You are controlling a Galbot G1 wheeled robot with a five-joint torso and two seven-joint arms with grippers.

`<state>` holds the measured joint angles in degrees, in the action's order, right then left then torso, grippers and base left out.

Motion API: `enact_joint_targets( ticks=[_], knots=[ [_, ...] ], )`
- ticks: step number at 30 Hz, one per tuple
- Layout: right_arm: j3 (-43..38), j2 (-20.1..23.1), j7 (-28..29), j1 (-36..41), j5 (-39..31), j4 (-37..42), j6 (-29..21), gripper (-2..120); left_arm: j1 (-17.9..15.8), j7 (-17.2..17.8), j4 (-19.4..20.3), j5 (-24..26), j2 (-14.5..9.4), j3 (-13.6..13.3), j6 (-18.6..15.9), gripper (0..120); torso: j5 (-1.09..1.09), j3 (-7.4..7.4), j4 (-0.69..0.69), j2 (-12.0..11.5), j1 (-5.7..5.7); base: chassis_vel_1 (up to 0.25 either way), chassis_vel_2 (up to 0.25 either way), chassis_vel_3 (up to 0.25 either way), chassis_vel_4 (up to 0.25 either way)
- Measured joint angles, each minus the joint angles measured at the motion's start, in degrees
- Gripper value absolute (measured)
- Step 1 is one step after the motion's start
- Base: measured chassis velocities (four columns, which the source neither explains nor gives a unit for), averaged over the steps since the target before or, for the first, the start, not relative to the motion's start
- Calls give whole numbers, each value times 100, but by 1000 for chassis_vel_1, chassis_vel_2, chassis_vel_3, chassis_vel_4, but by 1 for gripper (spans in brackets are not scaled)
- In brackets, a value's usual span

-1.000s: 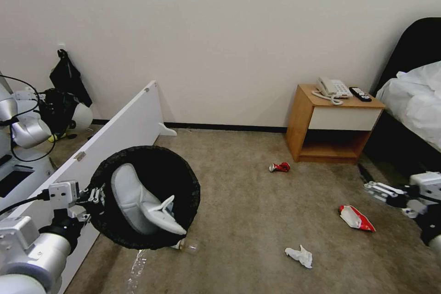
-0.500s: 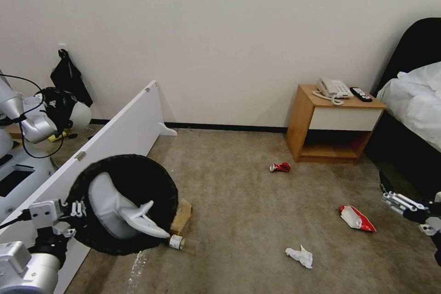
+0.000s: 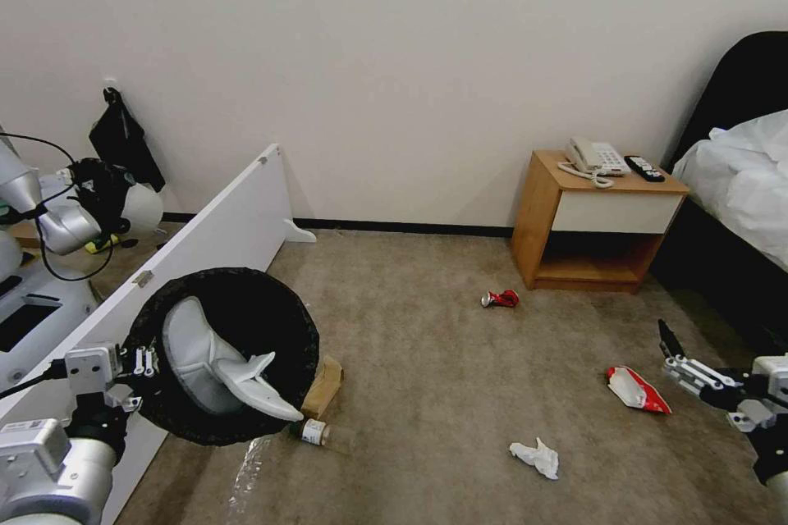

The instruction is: Pick up the trash bin, then pick up the garbage from the floor and place it into the trash bin.

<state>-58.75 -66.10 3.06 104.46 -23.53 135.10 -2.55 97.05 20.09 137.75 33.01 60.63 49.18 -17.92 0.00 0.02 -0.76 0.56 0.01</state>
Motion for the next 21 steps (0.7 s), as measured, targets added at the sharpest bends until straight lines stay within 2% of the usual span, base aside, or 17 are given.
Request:
enact_joint_targets(
  ticks=[12,21],
  knots=[
    [122,-85,-38,14,83,-8,125,100,-17,51,-96,-83,-44,86,145,4,0,0,1,0,0,0,0,0,0],
    [238,-191,-72,75,192,-59,251,100,-74,46,-165,-19,-66,15,228,4,0,0,0,0,0,0,0,0,0]
  ],
)
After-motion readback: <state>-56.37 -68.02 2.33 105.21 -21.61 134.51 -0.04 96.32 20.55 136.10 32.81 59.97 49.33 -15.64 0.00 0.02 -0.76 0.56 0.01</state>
